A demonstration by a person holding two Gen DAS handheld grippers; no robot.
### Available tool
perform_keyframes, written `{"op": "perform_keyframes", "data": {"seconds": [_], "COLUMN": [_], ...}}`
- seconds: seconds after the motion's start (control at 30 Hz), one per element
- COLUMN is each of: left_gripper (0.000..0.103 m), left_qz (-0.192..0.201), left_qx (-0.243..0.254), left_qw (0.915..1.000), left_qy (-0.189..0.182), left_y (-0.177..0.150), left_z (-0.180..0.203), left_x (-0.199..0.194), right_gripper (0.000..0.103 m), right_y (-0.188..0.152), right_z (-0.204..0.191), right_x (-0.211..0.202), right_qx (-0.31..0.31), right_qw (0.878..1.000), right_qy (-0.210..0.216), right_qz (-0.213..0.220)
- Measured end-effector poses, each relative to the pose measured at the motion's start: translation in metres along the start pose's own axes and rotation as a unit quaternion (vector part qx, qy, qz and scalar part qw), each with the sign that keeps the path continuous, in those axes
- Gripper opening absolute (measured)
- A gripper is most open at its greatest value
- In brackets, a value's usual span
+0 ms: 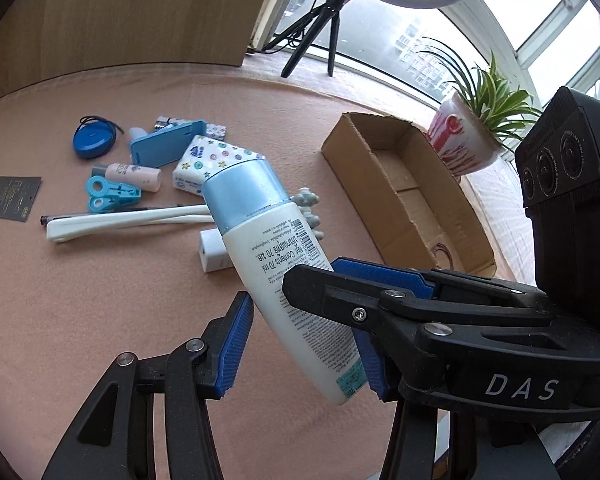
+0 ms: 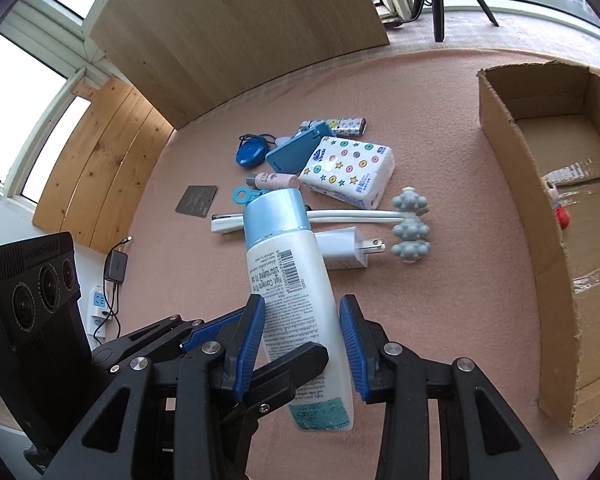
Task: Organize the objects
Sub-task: 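Carry the lotion bottle into the box and release it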
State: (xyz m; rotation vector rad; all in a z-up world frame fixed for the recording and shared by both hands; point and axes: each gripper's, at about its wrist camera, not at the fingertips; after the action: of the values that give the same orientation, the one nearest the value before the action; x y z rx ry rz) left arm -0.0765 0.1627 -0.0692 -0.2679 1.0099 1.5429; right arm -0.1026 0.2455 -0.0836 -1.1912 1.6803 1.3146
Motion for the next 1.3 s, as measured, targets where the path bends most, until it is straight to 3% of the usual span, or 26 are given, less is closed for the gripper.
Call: {"op": "perform_keyframes", "data": {"seconds": [0.33,0.67,0.87,0.97,1.03,1.1,1.3], "left_gripper": [0.054,0.054,0.054,0.064,0.066,0.066,0.066], "left_qz": [-0.021,-0.049,-0.055,-0.049,-0.042,-0.038,-0.019], "left_qx": [0.071,0.105,0.111,0.113,0.110,0.102,0.073], "left_qw": [0.9962,0.9906,0.9898,0.9909,0.9920,0.9932,0.9969], "left_qy": [-0.046,-0.072,-0.070,-0.055,-0.045,-0.040,-0.022], "left_y": [0.029,0.039,0.046,0.049,0.049,0.049,0.049], "left_z": [0.081,0.127,0.134,0.132,0.127,0.120,0.093], "left_x": [0.052,0.107,0.126,0.129,0.125,0.119,0.098], "right_gripper": [0.036,0.036,0.036,0.036,0.043,0.047,0.048], "right_y": [0.006,0.001,0.005,0.008,0.009,0.009,0.009], "right_z": [0.079,0.145,0.160,0.163,0.166,0.169,0.167], "right_x": [-0.054,-0.074,-0.074,-0.072,-0.072,-0.071,-0.069], "right_qx": [0.066,0.113,0.118,0.110,0.110,0.116,0.119], "right_qw": [0.996,0.989,0.987,0.985,0.982,0.982,0.982], "right_qy": [-0.039,-0.069,-0.083,-0.108,-0.126,-0.125,-0.118], "right_qz": [0.052,0.069,0.073,0.081,0.083,0.084,0.085]}}
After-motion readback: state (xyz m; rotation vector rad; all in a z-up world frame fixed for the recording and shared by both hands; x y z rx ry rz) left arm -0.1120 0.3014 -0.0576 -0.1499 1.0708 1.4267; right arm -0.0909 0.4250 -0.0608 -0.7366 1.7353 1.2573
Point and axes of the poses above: each gripper's, at about its wrist camera, not at the fingertips, and x roughly the way its jaws point, z to its right, y to its top, and after that the axes turned 15 degrees about -y, right-handed
